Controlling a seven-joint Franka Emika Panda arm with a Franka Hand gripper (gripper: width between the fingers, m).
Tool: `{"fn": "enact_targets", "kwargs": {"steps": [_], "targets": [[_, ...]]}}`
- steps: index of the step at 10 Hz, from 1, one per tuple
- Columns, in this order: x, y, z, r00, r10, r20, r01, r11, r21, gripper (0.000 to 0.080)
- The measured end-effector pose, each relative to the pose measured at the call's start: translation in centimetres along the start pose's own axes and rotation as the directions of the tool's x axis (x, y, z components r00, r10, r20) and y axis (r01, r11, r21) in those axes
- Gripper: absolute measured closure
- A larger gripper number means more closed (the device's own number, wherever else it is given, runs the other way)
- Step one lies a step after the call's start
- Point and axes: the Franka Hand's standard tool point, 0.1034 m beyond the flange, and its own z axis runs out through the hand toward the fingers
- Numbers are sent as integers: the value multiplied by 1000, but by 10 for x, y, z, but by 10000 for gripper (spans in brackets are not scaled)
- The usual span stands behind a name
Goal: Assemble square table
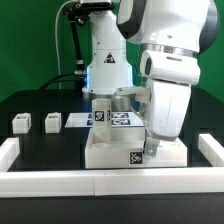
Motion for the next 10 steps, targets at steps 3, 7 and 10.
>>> {"fn": "enact_targets", "kwargs": {"steps": [3, 7, 10], "targets": [[16, 1, 1, 1000, 18, -3, -18, 1000, 19, 738], [47, 21, 2, 1000, 16, -14, -16, 1000, 20, 738], [52, 22, 1, 999, 36, 0, -35, 998, 49, 738]]}}
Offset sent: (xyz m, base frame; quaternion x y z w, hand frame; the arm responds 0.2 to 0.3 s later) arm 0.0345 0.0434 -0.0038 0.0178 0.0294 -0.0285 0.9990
